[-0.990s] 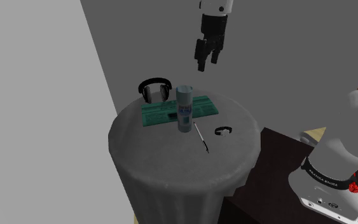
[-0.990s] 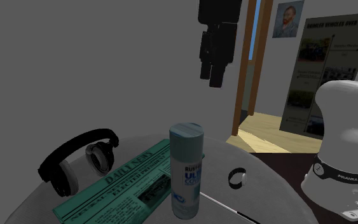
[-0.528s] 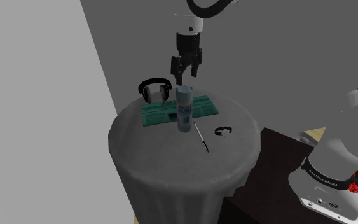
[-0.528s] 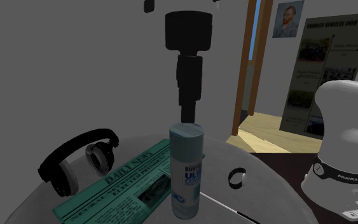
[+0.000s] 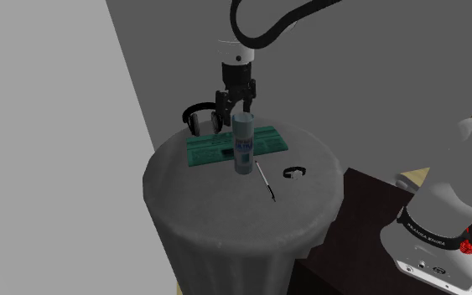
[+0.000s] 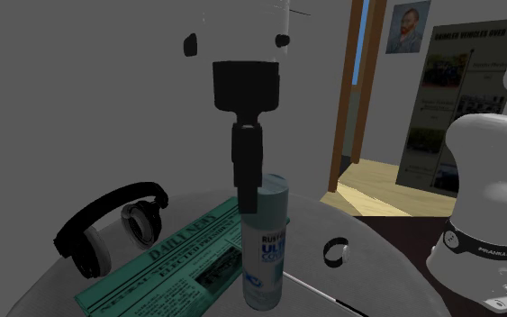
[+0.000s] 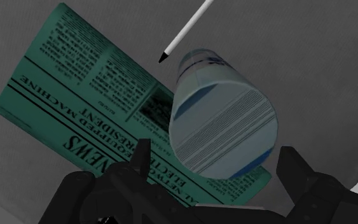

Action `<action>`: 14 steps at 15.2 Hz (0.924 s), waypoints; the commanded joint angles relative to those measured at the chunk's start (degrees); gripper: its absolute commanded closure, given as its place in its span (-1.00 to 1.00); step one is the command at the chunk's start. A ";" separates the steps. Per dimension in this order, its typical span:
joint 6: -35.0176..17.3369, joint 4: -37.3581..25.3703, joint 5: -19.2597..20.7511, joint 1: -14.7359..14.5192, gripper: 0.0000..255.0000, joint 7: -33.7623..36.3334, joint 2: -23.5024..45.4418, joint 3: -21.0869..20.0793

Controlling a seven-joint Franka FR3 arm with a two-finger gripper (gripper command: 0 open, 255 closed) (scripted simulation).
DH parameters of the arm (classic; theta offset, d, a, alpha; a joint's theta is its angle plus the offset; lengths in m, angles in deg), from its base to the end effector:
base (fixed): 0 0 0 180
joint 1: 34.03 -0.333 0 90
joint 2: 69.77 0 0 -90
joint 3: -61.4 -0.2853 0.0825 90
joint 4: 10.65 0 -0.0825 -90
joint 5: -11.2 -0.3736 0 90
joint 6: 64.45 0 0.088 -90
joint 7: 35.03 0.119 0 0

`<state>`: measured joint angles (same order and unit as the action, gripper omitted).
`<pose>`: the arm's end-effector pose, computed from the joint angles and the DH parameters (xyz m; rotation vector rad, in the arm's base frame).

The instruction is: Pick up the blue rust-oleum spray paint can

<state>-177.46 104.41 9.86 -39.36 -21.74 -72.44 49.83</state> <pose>0.5115 0.1581 0.4373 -3.1261 -0.0841 -0.0100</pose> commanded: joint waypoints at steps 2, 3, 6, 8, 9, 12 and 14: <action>-1.86 1.28 0.10 -0.06 -1.00 0.16 0.57 -0.08; -1.86 1.27 0.11 -0.06 -1.00 0.16 0.57 -0.08; -1.81 1.13 0.12 -0.08 1.00 0.21 0.66 -0.10; -1.82 1.17 0.12 -0.08 1.00 0.21 0.63 -0.10; -1.81 1.16 0.12 -0.08 1.00 0.20 0.64 -0.10; -1.79 1.13 0.12 -0.08 1.00 0.20 0.64 -0.10; -1.11 0.71 0.07 -0.05 1.00 0.14 0.38 -0.07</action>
<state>-178.92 105.33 9.95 -39.43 -21.56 -71.94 49.73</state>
